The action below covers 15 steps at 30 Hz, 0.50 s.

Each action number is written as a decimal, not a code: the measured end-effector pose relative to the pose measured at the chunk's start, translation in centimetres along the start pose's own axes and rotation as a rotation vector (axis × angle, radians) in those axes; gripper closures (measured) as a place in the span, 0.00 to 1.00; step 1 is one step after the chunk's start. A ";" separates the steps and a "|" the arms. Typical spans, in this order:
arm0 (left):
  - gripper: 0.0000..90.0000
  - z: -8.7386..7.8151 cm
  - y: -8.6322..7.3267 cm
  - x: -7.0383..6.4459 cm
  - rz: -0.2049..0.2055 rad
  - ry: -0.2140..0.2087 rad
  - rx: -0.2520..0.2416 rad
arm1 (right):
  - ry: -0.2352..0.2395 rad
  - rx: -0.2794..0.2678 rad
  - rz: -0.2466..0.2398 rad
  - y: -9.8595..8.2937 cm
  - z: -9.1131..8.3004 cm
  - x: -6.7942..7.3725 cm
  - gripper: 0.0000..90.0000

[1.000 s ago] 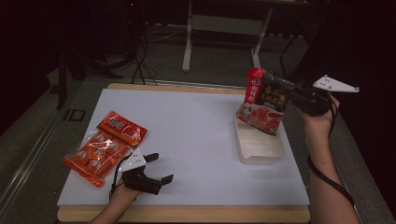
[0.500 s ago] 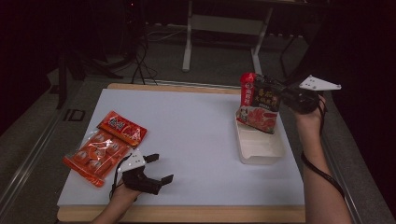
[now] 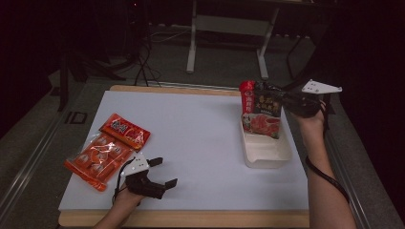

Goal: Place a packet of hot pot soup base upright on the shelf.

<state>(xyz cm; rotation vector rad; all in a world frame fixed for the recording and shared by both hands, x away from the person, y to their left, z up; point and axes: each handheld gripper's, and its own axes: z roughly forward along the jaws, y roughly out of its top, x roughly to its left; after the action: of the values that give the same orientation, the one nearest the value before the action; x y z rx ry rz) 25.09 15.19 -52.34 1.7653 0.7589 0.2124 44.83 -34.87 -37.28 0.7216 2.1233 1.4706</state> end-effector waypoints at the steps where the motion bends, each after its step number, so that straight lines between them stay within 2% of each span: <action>1: 0.01 0.0 0.0 0.0 -0.001 0.000 0.000 | 0.009 0.002 -0.001 0.0 0.2 0.1 0.83; 4: 0.02 -0.1 0.0 0.0 0.005 0.002 -0.003 | 0.022 0.021 -0.018 -0.2 0.6 0.3 0.83; 15: 0.02 0.0 -0.2 0.1 -0.003 0.004 -0.003 | 0.007 -0.038 0.054 -1.8 0.1 0.0 0.82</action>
<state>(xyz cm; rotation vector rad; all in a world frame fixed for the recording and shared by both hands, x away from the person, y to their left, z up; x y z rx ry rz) 25.11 15.24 -52.56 1.7611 0.7639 0.2154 44.57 -35.37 -39.03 0.7660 2.0909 1.5394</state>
